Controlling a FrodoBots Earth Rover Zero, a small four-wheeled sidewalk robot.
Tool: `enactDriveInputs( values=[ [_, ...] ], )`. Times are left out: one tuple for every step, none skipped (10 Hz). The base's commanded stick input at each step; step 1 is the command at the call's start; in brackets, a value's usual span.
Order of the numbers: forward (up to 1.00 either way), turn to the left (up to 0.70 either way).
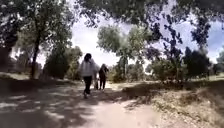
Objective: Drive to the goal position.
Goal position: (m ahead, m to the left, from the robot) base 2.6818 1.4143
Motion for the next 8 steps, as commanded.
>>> enactDriveInputs(
  values=[
    [0.7, -0.01],
    [0.7, 0.06],
    [0.7, 0.23],
    [0.7, 0.2],
    [0.7, 0.04],
    [0.7, 0.01],
    [0.7, -0.01],
    [0.7, -0.01]
  ],
)
